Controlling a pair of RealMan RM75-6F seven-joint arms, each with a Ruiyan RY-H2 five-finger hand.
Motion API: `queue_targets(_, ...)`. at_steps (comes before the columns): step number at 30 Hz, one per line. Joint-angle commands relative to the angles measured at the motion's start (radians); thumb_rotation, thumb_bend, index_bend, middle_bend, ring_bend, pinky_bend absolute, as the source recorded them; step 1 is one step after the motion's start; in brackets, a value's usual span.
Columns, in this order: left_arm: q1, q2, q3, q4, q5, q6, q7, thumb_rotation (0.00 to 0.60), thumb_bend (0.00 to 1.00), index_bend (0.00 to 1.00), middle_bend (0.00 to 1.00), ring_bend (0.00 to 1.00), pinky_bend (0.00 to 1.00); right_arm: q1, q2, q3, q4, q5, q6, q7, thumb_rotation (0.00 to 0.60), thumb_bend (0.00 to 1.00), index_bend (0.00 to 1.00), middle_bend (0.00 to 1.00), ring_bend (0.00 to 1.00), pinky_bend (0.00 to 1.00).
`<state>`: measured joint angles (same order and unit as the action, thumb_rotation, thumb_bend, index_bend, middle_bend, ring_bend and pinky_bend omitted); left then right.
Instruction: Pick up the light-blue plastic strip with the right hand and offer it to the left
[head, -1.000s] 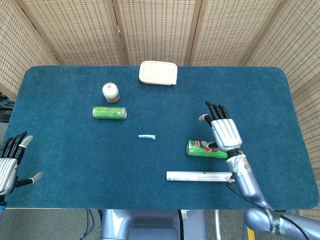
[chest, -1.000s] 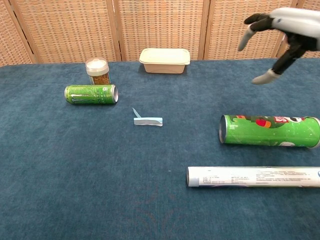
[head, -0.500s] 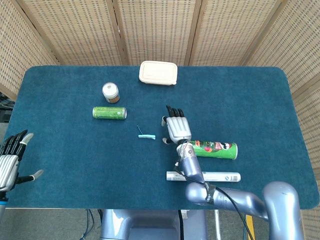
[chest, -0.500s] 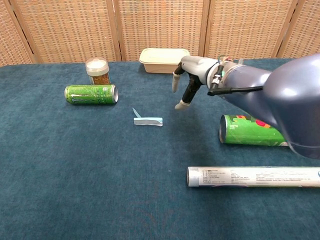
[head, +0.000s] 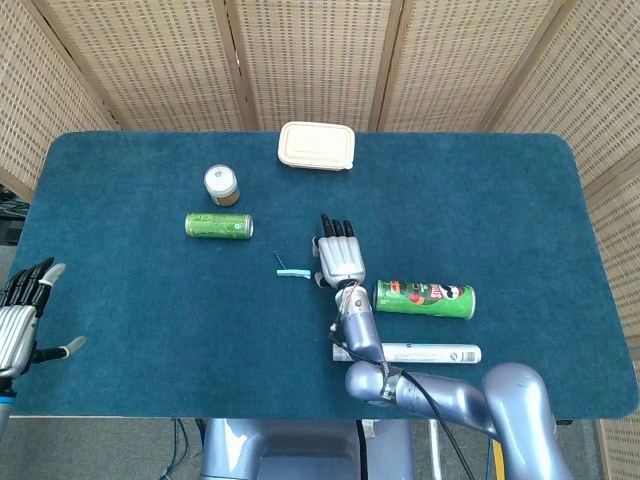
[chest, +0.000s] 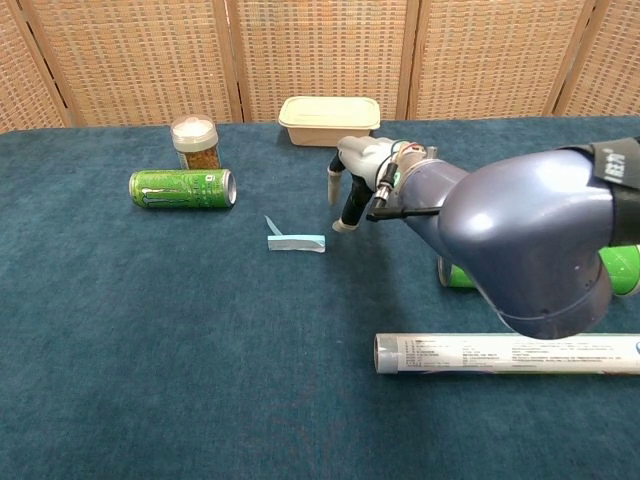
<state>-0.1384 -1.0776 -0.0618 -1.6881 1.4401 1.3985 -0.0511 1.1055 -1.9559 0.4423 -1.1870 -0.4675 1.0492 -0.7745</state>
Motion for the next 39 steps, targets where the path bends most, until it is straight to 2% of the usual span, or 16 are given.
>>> queue_targets(1, -0.003, -0.001, 0.0, 0.001, -0.004, -0.006, 0.001, 0.6, 0.0, 0.0, 0.0, 0.0, 0.0, 0.015, -0.035, 0.005, 0.044, 0.013, -0.009, 0.003, 0.6, 0.34, 0.43, 0.0, 0.0, 0.0)
queue_targets(25, -0.016, 0.005, -0.008, 0.009, -0.032, -0.035, -0.024, 0.6, 0.0, 0.0, 0.0, 0.0, 0.0, 0.071, -0.174, 0.042, 0.268, -0.039, -0.085, 0.069, 0.6, 0.35, 0.48, 0.0, 0.0, 0.0)
queue_targets(39, -0.023, 0.004, -0.008, 0.011, -0.043, -0.049, -0.021, 0.6, 0.0, 0.0, 0.0, 0.0, 0.0, 0.065, -0.206, 0.048, 0.333, -0.089, -0.124, 0.111, 0.6, 0.39, 0.52, 0.0, 0.0, 0.0)
